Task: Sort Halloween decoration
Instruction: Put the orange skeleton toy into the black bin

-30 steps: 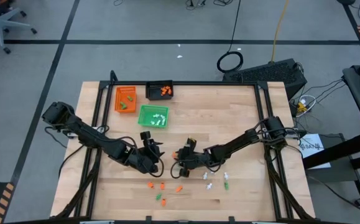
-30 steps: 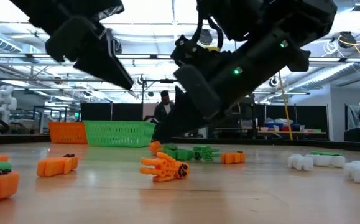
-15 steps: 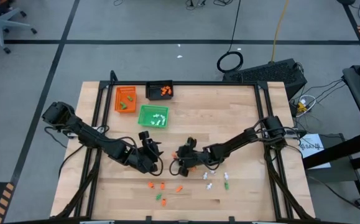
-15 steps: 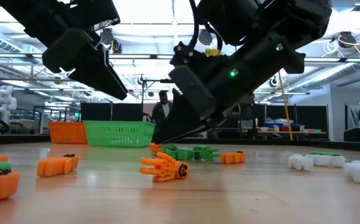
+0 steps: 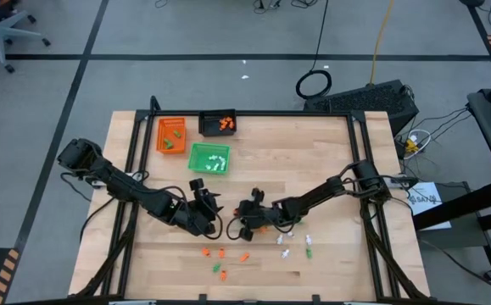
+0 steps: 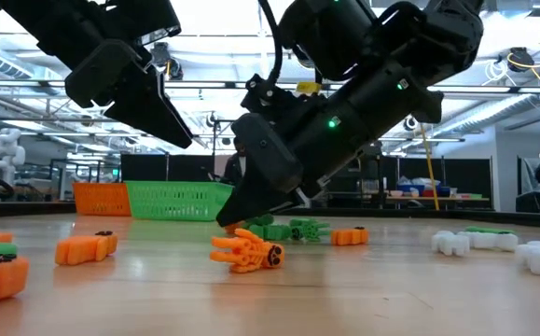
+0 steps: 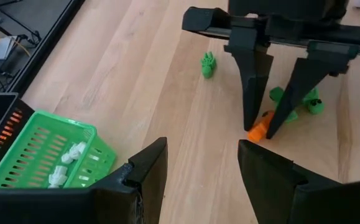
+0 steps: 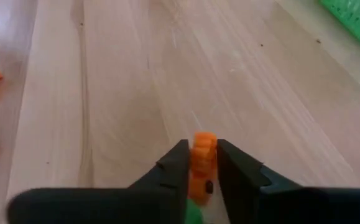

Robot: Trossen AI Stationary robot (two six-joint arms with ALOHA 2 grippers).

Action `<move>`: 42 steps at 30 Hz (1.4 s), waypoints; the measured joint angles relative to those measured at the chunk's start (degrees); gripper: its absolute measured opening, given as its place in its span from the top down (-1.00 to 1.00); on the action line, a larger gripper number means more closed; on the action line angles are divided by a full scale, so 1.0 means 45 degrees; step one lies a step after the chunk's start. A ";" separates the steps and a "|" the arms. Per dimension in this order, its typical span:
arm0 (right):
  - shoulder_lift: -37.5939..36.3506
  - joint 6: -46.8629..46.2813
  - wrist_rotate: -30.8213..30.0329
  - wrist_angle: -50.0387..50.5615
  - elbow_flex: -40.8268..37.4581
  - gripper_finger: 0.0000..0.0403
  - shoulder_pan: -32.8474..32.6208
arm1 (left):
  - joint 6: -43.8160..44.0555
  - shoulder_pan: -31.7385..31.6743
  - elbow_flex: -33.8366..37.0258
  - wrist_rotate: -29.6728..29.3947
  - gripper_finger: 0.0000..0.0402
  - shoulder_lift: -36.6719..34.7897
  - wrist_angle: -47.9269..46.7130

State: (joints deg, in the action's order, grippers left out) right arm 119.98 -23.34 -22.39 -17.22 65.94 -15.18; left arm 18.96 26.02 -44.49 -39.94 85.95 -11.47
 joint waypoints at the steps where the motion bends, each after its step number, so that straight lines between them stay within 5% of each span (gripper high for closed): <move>1: 0.0000 0.0083 0.0006 0.0167 0.0106 0.77 0.0000 | 0.0000 0.0000 0.0000 0.0000 0.04 0.0000 0.0007; 5: 0.0000 0.0367 0.0039 0.1303 0.0673 0.96 0.0000 | 0.0005 0.0000 0.0000 0.0010 0.04 0.0000 0.0002; 17: -0.0608 0.1222 0.0605 0.4340 0.2387 0.98 0.0029 | 0.0029 0.0029 0.0000 0.0151 0.04 0.0000 0.0069; 32: -0.4512 0.2355 0.1044 0.7558 0.2241 1.00 -0.0334 | -0.0049 0.0732 -0.0015 0.0159 0.04 -0.0005 0.0251; 36: -0.5301 0.2213 0.1003 0.6157 0.0935 1.00 -0.0599 | -0.0043 0.0753 -0.0015 0.0159 0.04 -0.0005 0.0319; 42: -0.5156 0.1755 0.0986 -0.0590 -0.2510 1.00 -0.1075 | 0.0021 0.0753 -0.0015 0.0160 0.04 -0.0005 0.0558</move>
State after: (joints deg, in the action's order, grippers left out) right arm 96.78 -15.44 -17.95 -19.87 54.65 -20.02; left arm 19.05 29.41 -44.56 -39.22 85.93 -8.96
